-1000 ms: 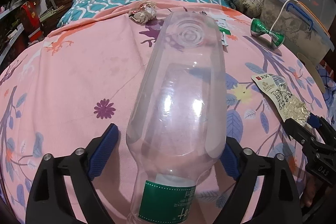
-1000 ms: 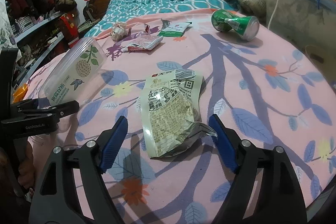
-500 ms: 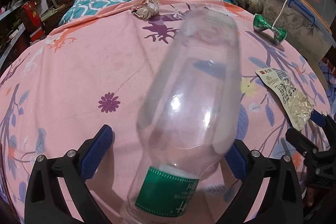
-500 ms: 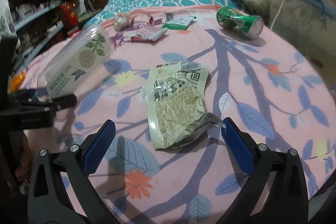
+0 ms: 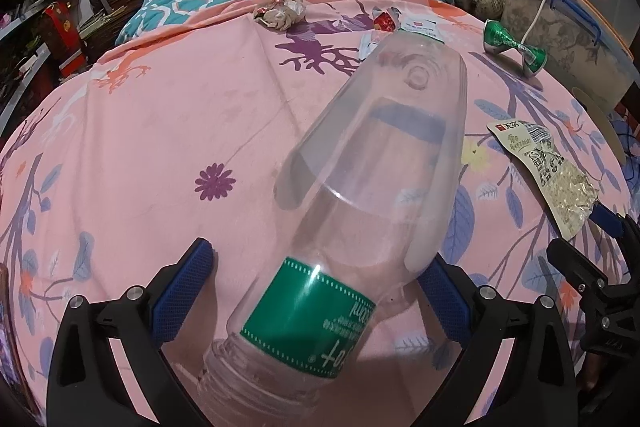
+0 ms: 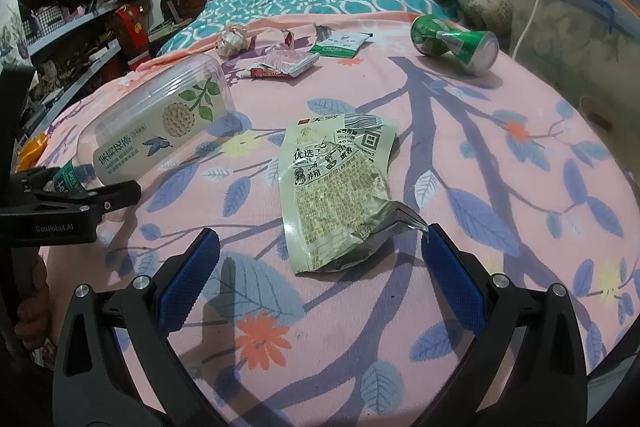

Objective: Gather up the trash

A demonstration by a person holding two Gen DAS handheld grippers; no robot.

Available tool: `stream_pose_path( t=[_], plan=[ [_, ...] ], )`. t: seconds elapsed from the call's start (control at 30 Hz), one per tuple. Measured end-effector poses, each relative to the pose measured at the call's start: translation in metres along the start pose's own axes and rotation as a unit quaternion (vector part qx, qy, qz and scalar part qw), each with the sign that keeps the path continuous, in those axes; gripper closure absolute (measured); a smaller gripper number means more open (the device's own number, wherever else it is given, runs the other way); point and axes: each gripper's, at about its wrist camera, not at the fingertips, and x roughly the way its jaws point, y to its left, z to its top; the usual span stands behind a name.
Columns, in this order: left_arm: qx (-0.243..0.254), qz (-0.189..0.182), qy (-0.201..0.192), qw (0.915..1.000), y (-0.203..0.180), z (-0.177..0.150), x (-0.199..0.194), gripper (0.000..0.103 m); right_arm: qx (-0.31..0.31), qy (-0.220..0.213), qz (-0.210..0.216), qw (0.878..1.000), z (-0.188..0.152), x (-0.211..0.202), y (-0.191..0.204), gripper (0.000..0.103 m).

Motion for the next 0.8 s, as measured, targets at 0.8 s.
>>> stream_pose_path(
  t=[0.8],
  plan=[
    [-0.001,0.009,-0.044,0.999,0.004,-0.005,-0.029,0.009,0.038,-0.034,0.041,0.998,-0.006,-0.01,-0.014,0.003]
  ],
)
